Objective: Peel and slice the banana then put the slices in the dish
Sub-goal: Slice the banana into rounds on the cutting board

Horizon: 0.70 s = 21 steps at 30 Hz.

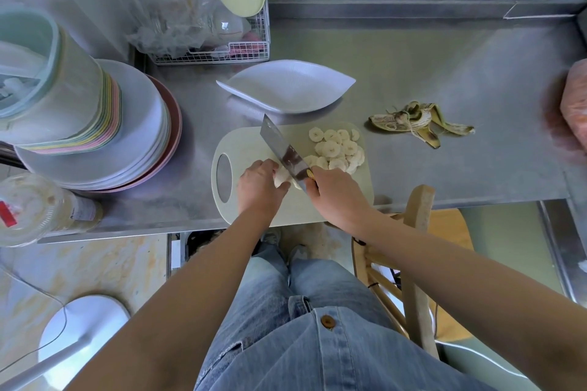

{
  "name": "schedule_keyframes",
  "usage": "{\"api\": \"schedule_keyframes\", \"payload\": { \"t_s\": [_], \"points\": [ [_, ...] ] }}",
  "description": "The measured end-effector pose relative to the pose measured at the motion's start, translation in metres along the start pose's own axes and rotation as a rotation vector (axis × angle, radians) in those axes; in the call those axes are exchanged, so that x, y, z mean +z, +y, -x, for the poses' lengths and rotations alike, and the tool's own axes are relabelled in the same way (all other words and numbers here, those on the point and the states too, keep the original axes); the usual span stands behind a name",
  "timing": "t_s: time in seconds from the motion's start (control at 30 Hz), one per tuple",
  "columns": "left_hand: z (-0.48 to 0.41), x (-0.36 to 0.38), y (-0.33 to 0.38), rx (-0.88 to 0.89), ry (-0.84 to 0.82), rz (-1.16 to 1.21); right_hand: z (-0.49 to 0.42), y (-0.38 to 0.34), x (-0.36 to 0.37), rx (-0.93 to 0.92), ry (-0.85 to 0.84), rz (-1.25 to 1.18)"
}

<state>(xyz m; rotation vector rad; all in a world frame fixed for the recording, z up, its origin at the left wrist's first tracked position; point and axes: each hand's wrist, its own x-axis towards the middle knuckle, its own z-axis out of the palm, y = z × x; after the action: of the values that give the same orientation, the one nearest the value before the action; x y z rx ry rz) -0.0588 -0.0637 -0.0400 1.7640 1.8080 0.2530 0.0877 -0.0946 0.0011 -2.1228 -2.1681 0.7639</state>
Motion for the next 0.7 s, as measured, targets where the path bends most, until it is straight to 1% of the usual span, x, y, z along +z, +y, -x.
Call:
{"api": "schedule_keyframes", "payload": {
  "t_s": [0.13, 0.27, 0.5, 0.7],
  "points": [
    [-0.001, 0.003, 0.003, 0.011, 0.01, -0.141, 0.001, -0.001, -0.001, 0.006, 0.013, -0.026],
    [-0.002, 0.0, 0.002, -0.011, 0.036, -0.095, 0.0, -0.005, -0.002, -0.007, 0.026, -0.041],
    [0.0, -0.009, -0.018, -0.073, 0.102, -0.09, -0.008, -0.025, 0.002, -0.071, 0.007, -0.014],
    [-0.001, -0.008, -0.023, -0.096, 0.089, -0.063, -0.008, -0.027, 0.008, -0.08, 0.015, 0.005]
  ]
}}
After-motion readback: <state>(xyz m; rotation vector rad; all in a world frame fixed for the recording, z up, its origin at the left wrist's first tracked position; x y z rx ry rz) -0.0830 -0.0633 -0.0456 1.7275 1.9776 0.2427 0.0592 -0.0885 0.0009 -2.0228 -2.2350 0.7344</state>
